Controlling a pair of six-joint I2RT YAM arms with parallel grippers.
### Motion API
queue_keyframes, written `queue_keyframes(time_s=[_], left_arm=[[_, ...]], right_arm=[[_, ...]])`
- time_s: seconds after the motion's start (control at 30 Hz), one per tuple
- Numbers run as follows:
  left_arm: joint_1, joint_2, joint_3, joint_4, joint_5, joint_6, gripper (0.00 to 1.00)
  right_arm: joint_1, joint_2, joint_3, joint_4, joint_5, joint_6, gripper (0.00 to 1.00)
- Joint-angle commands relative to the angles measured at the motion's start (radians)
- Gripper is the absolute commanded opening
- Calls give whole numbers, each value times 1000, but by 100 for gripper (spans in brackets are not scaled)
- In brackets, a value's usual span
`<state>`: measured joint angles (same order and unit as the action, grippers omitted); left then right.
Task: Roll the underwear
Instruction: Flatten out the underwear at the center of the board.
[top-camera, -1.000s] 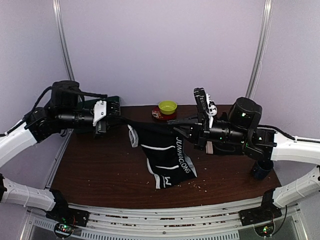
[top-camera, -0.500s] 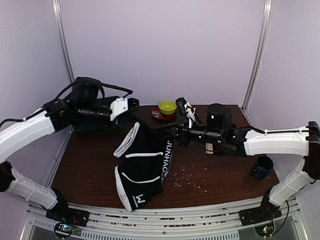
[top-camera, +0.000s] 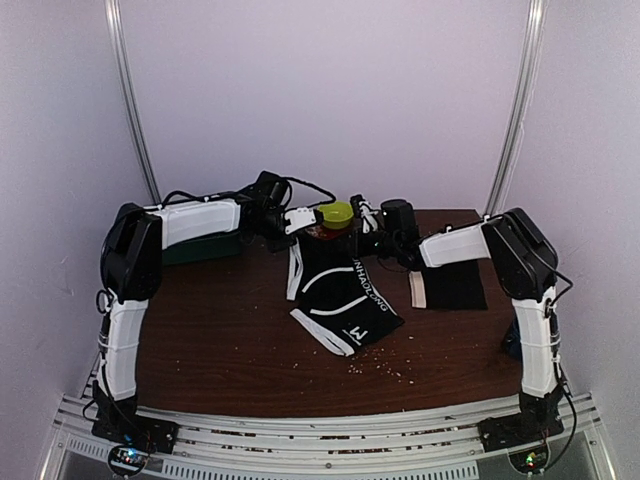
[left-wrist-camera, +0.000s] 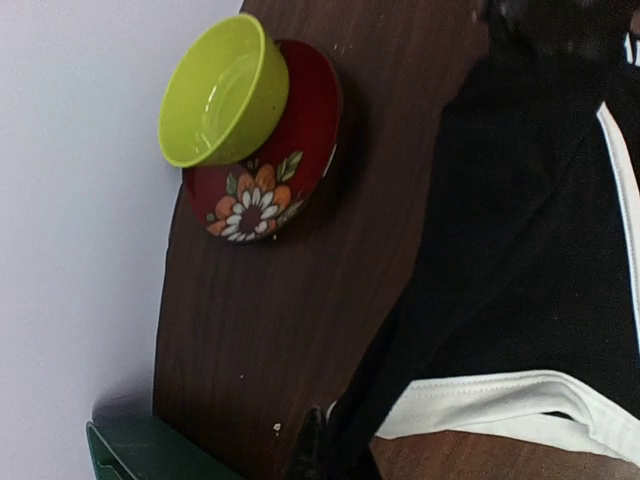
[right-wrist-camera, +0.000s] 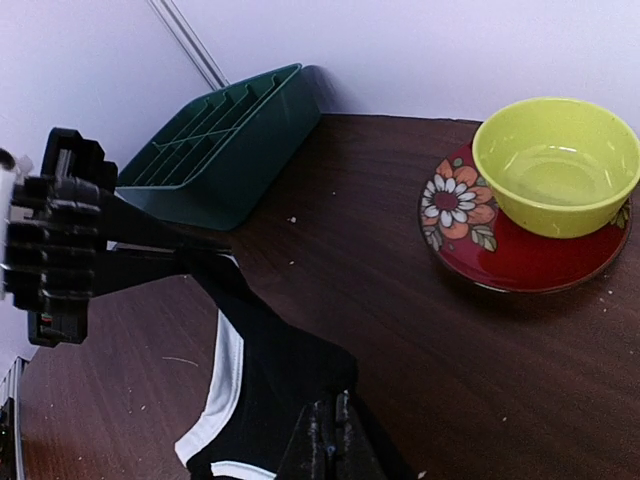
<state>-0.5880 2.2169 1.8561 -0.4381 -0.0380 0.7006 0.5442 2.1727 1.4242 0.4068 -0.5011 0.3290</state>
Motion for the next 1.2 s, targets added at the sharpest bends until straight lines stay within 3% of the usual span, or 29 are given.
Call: queue_keyframes(time_s=[0.0,0.6,0.73,0.9,1.03,1.17], left_arm=[[2,14,50,58,-114,47,0],[-67,-183,-69,-82,119,32,0],[-96,-200,-99,-120,147,9,0],[-123,-208,-137,-129,141,-18,0],[-124,-219,-142,-111,47,-50,0],[-124,-293,-175,-55,-22,-61,0]], right_arm=[[-39,32,82,13,-74,-6,1],[-116,-164,-90,-14,-176,-154,6],[-118,-167,-68,-134,-186,-217,7],[-130,-200,-93,-202,-157,-267,6],[-134,-272,-150,-214,-142,-275,0],[-129,-399,-234,-176,-158,-237,0]])
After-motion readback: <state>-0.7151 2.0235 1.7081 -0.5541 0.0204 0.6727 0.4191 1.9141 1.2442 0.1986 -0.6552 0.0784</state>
